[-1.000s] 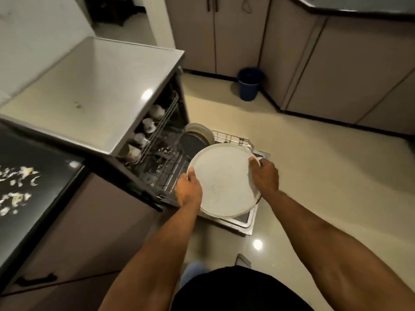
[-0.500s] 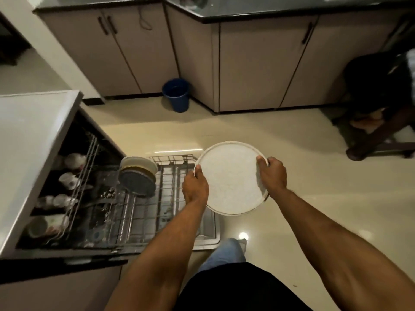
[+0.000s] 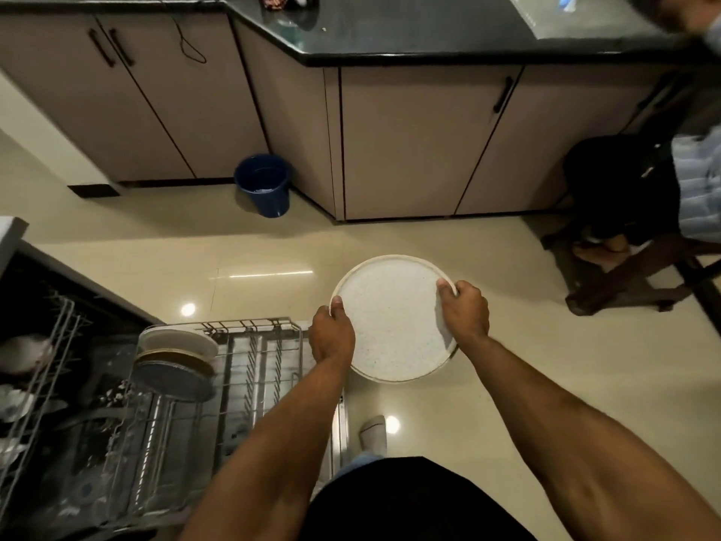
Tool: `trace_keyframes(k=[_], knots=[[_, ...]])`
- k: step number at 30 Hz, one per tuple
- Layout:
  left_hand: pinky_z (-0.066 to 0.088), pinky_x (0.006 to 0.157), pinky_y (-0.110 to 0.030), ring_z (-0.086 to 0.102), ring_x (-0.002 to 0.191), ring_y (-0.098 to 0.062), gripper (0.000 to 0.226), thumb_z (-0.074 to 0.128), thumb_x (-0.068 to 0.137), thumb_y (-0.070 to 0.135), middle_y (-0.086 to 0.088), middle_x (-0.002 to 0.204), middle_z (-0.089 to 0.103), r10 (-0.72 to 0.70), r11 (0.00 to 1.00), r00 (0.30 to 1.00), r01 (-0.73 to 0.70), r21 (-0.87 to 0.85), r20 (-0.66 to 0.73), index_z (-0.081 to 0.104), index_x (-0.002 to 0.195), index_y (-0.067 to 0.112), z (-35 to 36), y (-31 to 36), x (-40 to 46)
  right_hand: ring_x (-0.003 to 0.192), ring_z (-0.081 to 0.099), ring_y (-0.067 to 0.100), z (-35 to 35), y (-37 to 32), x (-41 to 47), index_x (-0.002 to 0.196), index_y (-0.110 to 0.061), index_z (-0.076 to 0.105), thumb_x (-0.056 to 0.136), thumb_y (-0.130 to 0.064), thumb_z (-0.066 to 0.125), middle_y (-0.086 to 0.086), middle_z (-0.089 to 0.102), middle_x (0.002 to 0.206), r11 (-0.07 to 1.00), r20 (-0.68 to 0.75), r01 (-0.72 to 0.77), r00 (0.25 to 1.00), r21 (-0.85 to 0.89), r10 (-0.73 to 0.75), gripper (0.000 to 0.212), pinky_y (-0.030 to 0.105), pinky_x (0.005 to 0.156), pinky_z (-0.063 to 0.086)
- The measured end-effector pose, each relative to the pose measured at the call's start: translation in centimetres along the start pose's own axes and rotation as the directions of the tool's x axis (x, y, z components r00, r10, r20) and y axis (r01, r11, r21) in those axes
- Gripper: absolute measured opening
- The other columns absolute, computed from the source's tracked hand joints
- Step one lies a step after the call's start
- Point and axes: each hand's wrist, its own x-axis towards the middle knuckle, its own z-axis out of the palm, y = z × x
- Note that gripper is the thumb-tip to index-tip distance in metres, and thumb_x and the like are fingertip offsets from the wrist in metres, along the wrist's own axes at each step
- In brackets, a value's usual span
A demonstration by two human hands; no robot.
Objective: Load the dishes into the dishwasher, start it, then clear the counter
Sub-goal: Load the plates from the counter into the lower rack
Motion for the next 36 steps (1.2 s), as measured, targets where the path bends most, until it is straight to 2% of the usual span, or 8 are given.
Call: trace_keyframes(k=[6, 9, 12, 18, 23, 29, 36], knots=[[0.043, 0.079, -0.036, 0.059, 0.100, -0.035, 0.052, 0.033, 0.103, 0.045, -0.017, 0.109, 0.065, 0.010, 0.999, 0.999, -0.008, 0.054, -0.031, 0.061, 0.109, 0.001, 3.2, 6.3, 5.3, 0.078, 0.052, 0.029, 0.2, -3.5, 8.2, 0.063, -0.018, 0.037, 0.097, -0.045, 0.050, 0.007, 0.055, 0.080, 1.000, 0.013, 0.023, 1.000, 0.013, -0.023, 0.045, 0.032, 0.068, 0.037], [0.046, 0.082, -0.037, 0.059, 0.095, -0.032, 0.051, 0.034, 0.103, 0.045, -0.016, 0.107, 0.065, -0.004, 0.999, 0.999, 0.005, 0.034, -0.048, 0.061, 0.107, 0.002, 4.6, 8.8, 7.6, 0.077, 0.050, 0.027, 0.4, -4.9, 12.0, 0.063, -0.019, 0.036, 0.097, -0.044, 0.050, 0.007, 0.055, 0.081, 0.999, 0.029, 0.043, 0.999, 0.022, -0.044, 0.045, 0.031, 0.068, 0.036], [0.043, 0.078, -0.033, 0.055, 0.087, -0.024, 0.051, 0.034, 0.103, 0.045, -0.014, 0.104, 0.064, -0.011, 1.000, 0.997, 0.012, 0.008, -0.077, 0.061, 0.105, 0.002, 6.0, 11.0, 9.6, 0.076, 0.050, 0.027, 0.9, -6.4, 15.7, 0.063, -0.020, 0.037, 0.097, -0.043, 0.050, 0.006, 0.055, 0.080, 0.997, 0.063, 0.066, 0.996, 0.033, -0.068, 0.043, 0.031, 0.067, 0.036], [0.041, 0.075, -0.032, 0.052, 0.085, -0.024, 0.051, 0.033, 0.103, 0.044, -0.015, 0.103, 0.064, -0.047, 0.999, 0.986, 0.051, 0.020, -0.161, 0.062, 0.106, 0.001, 8.3, 14.6, 13.6, 0.081, 0.057, 0.030, 2.3, -9.7, 22.7, 0.080, -0.012, 0.054, 0.097, -0.044, 0.049, 0.009, 0.062, 0.087, 0.992, 0.163, 0.125, 0.978, 0.016, -0.126, 0.036, 0.029, 0.068, 0.038], [0.042, 0.076, -0.034, 0.053, 0.084, -0.026, 0.053, 0.032, 0.103, 0.046, -0.014, 0.100, 0.064, -0.160, 0.987, 0.953, 0.159, -0.028, -0.257, 0.061, 0.101, 0.002, 10.7, 18.2, 17.4, 0.090, 0.060, 0.034, 3.6, -14.1, 30.0, 0.090, -0.012, 0.060, 0.097, -0.044, 0.048, 0.014, 0.067, 0.096, 0.969, 0.293, 0.246, 0.928, -0.018, -0.230, 0.034, 0.031, 0.070, 0.039], [0.042, 0.074, -0.035, 0.056, 0.089, -0.029, 0.054, 0.032, 0.103, 0.046, -0.016, 0.105, 0.065, -0.240, 0.971, 0.895, 0.227, -0.078, -0.377, 0.061, 0.106, 0.001, 10.8, 21.5, 22.4, 0.082, 0.058, 0.032, 6.7, -20.1, 35.5, 0.080, -0.009, 0.055, 0.097, -0.043, 0.048, 0.010, 0.063, 0.084, 0.937, 0.390, 0.348, 0.865, -0.016, -0.315, 0.039, 0.032, 0.067, 0.039], [0.037, 0.073, -0.034, 0.058, 0.098, -0.034, 0.054, 0.031, 0.103, 0.046, -0.017, 0.109, 0.064, -0.357, 0.934, 0.801, 0.305, -0.186, -0.480, 0.060, 0.108, 0.001, 8.3, 21.7, 29.1, 0.082, 0.057, 0.029, 13.7, -27.9, 38.3, 0.086, -0.009, 0.059, 0.098, -0.043, 0.046, 0.008, 0.063, 0.087, 0.883, 0.522, 0.469, 0.755, -0.006, -0.397, 0.039, 0.030, 0.070, 0.038]])
